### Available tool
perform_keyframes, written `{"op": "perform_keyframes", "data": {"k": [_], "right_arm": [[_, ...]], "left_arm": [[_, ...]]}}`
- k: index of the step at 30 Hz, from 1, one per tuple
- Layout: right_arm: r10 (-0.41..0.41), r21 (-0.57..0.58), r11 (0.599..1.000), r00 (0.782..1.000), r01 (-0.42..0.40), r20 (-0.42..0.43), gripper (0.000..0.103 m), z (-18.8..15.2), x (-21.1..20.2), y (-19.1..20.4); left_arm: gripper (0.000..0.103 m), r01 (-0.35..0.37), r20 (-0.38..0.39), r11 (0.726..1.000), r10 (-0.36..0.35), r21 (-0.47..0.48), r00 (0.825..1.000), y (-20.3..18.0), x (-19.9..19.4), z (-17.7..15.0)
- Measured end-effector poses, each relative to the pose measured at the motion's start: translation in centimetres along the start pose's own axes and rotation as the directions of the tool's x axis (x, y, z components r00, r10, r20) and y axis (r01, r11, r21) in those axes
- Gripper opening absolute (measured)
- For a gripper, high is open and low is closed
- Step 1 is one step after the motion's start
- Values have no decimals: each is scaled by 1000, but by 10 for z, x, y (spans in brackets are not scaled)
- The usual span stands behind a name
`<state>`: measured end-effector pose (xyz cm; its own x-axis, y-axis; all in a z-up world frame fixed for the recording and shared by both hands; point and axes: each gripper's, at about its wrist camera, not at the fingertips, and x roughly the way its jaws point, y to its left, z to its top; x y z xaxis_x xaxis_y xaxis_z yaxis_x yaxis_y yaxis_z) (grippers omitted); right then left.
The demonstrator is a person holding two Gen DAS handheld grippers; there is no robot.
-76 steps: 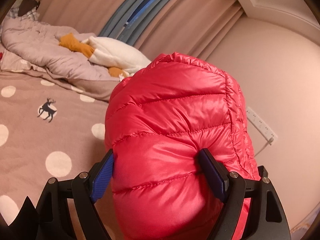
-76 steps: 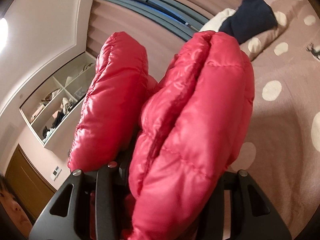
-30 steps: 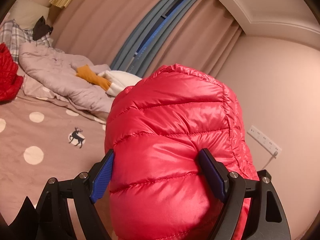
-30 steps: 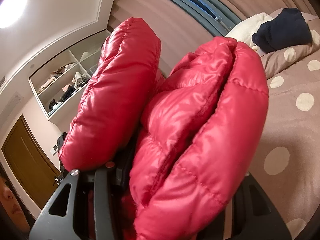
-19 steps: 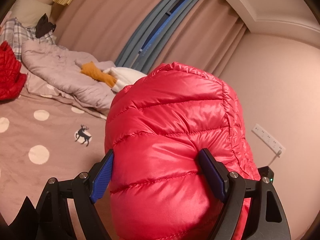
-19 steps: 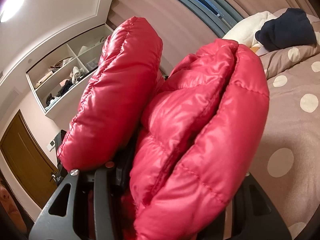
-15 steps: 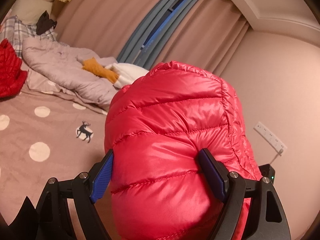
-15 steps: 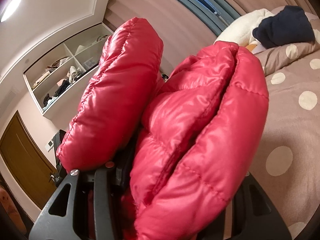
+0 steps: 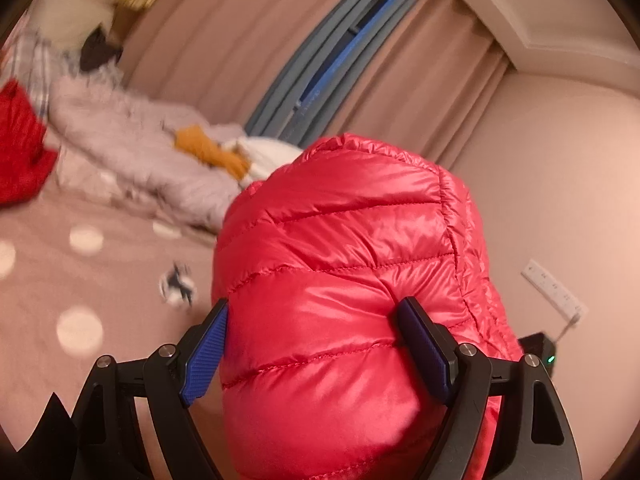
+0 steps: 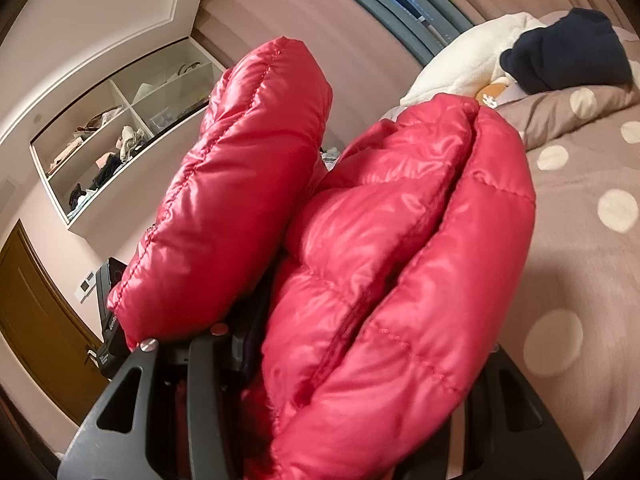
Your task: Fold large clothes
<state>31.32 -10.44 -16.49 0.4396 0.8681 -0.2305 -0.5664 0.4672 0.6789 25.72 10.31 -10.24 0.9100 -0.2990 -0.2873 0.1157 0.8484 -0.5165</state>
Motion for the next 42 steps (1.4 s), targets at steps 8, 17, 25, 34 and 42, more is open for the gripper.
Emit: {"op": "perform_keyframes", "data": {"k": [8, 17, 25, 34, 42], "right_arm": [[-381, -52, 924, 903, 379, -197, 69, -21, 107, -82], [-416, -43, 908, 885, 417, -209, 72, -37, 99, -110], [-575, 80, 795, 788, 602, -219, 102, -39, 56, -122], [-712, -69, 699, 684, 712, -157, 102, -50, 53, -101], [-696, 17, 704, 693, 710, -188, 102, -48, 41, -110]], "left_arm": [[83, -194, -319, 978, 158, -83, 934, 89, 123, -63], [88, -200, -292, 979, 180, -38, 939, 73, 120, -77], [91, -208, -334, 977, 212, 49, 919, 65, 143, -88], [94, -254, -357, 959, 283, 128, 890, 66, 161, -95], [96, -276, -363, 949, 313, 150, 878, 67, 168, -98]]}}
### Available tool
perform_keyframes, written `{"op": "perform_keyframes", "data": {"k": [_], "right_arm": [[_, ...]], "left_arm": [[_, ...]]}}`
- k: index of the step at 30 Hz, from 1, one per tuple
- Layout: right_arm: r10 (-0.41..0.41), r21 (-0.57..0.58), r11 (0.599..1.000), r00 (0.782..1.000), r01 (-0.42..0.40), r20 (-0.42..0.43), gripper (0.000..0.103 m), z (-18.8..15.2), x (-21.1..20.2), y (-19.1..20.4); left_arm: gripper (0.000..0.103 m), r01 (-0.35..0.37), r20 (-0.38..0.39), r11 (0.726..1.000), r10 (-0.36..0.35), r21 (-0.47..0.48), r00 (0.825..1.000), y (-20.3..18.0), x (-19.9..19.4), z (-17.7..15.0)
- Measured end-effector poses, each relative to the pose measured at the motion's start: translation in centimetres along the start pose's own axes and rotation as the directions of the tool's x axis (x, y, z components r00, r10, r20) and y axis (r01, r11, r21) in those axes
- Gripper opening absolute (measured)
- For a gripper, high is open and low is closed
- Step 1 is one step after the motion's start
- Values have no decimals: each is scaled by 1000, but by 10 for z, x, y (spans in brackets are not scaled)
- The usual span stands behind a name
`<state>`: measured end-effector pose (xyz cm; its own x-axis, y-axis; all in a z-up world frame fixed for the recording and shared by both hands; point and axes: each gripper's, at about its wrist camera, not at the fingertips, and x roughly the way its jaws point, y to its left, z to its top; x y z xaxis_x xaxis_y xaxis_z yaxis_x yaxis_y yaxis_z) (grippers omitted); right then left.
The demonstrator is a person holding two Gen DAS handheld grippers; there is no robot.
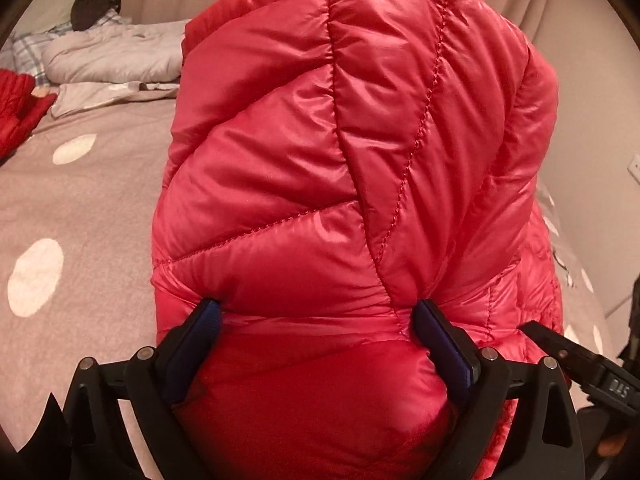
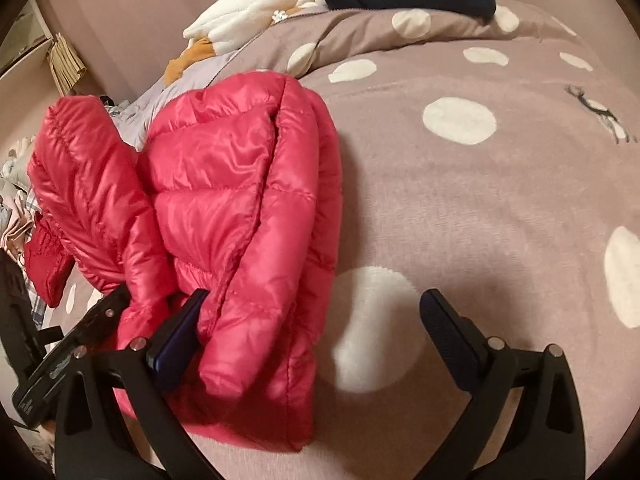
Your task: Fold large clothes
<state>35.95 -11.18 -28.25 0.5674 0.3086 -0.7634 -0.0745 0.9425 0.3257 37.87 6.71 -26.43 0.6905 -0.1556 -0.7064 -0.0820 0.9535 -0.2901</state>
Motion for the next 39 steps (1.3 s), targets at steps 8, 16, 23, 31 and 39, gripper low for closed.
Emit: {"op": "perform_keyframes", "data": {"k": [8, 16, 23, 31, 39], "right_arm": [[-24, -59, 998, 994, 31, 110, 102, -2, -54, 16], [42, -83, 996, 982, -27, 183, 102, 1, -103, 25], [79, -123, 991, 955, -46, 287, 102, -2, -167, 38], [120, -163, 985, 912, -59, 392, 102, -22, -236, 46], [191, -248, 965, 865, -80, 465, 103, -49, -282, 55]], "left_arm": [[96, -27, -2, 987, 27, -161, 1000, 13, -32, 8], [96, -81, 67, 981, 94, -178, 993, 2, -99, 1], [96, -67, 269, 986, 106, -152, 957, -12, -193, 0], [102, 35, 470, 990, 35, -138, 882, -14, -281, -16], [102, 49, 526, 992, 22, -120, 850, -19, -320, -33]]}}
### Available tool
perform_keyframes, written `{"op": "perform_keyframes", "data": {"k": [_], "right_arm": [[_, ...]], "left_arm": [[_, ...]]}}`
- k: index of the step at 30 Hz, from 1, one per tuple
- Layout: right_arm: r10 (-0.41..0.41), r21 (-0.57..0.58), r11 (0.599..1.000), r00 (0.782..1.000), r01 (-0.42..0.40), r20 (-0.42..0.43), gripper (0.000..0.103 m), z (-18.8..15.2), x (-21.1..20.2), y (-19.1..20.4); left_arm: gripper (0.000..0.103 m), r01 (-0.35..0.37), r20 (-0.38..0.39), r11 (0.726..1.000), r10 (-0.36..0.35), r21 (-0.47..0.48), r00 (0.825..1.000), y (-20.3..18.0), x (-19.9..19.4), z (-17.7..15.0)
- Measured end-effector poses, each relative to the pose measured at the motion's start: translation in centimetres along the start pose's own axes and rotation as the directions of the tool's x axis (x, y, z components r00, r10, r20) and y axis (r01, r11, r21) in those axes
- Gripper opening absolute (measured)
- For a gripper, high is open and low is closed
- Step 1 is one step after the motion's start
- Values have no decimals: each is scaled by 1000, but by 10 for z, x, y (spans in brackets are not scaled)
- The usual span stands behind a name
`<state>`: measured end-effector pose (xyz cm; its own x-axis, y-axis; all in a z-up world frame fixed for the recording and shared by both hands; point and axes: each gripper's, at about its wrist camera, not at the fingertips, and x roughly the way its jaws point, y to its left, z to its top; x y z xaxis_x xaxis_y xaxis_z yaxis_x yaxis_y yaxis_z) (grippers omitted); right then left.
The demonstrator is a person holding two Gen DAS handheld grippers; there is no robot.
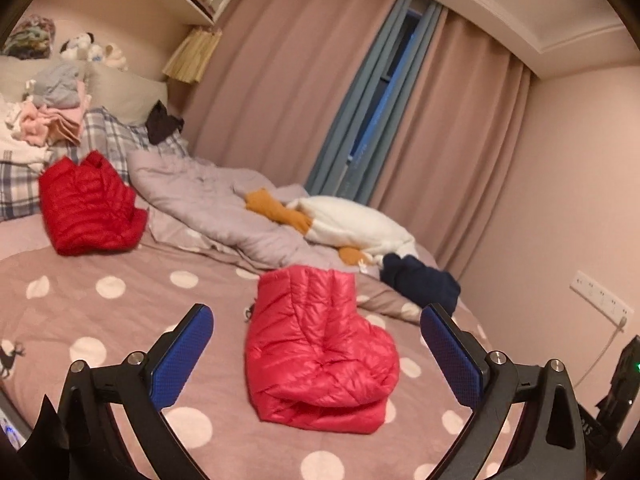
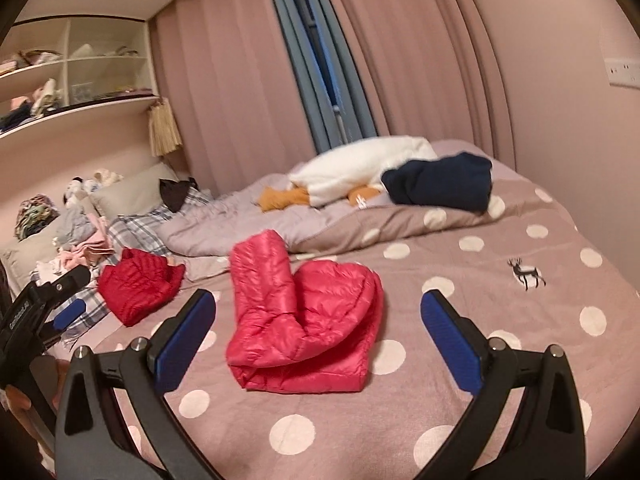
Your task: Fold large clothes
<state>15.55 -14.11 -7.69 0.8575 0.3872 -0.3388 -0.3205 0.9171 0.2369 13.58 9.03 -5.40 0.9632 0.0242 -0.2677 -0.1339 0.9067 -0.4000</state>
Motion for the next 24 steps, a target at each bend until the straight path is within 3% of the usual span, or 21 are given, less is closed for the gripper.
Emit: {"op": "perform_keyframes", "data": {"k": [6, 14, 24], "right_arm": [[16, -61, 998, 999, -13, 52, 103, -3, -22, 11], [19, -113, 993, 998, -13, 54, 103, -6, -27, 17], [-12, -117, 993, 1000, 15, 28, 103, -9, -17, 22]], "left_arm": [[102, 39, -5, 999, -39, 3, 999, -2, -17, 0], [102, 48, -21, 999, -48, 24, 999, -5, -21, -4], [102, -40, -101, 999, 43, 25, 994, 0, -4, -6]]}}
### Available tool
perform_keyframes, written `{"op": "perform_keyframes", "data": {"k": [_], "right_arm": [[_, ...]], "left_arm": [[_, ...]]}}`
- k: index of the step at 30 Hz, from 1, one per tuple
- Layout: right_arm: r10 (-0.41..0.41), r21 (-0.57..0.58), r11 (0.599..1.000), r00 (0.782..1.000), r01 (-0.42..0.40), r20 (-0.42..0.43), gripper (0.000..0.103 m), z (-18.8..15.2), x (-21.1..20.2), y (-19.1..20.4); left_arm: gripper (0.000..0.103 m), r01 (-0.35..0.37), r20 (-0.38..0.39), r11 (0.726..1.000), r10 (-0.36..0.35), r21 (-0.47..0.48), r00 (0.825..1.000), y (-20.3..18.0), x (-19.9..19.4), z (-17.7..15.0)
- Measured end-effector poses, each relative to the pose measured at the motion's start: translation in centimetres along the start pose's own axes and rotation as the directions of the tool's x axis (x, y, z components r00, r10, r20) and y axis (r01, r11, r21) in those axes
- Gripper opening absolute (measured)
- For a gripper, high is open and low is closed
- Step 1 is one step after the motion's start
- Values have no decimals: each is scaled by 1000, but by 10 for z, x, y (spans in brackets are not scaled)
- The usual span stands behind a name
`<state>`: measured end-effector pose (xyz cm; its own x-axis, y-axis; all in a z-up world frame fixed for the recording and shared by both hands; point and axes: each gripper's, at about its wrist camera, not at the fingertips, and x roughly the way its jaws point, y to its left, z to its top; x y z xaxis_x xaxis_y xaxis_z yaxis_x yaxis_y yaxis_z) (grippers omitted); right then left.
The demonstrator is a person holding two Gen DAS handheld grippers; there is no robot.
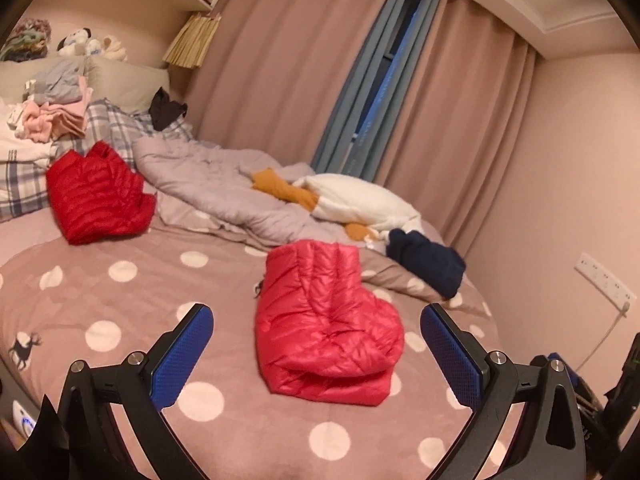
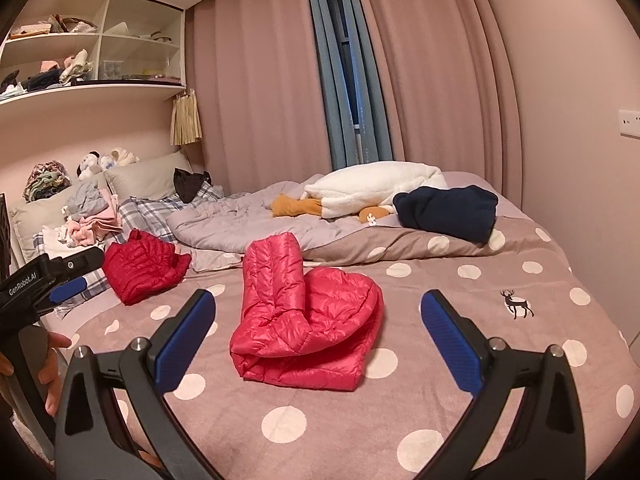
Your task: Fold large clothes
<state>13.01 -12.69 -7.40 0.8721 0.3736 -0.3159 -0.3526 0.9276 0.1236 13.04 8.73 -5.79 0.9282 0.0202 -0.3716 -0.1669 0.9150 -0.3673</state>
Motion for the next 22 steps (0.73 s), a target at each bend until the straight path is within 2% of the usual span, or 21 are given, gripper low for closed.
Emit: {"op": "perform_keyframes", "data": {"k": [6, 11, 22], "right_arm": [[-10, -10, 1000, 1000, 10, -18, 103, -1, 4, 3], [-38, -36, 999, 999, 37, -35, 103, -1, 9, 7], [-62, -40, 997, 997, 60, -37, 103, 0, 8, 8]], "left_arm": [[102, -16, -52, 1000, 16, -1, 998, 1, 7, 1], [102, -58, -67, 998, 58, -4, 996, 2, 10, 2], [102, -80, -73, 997, 81, 15, 994, 1, 14, 2]]}}
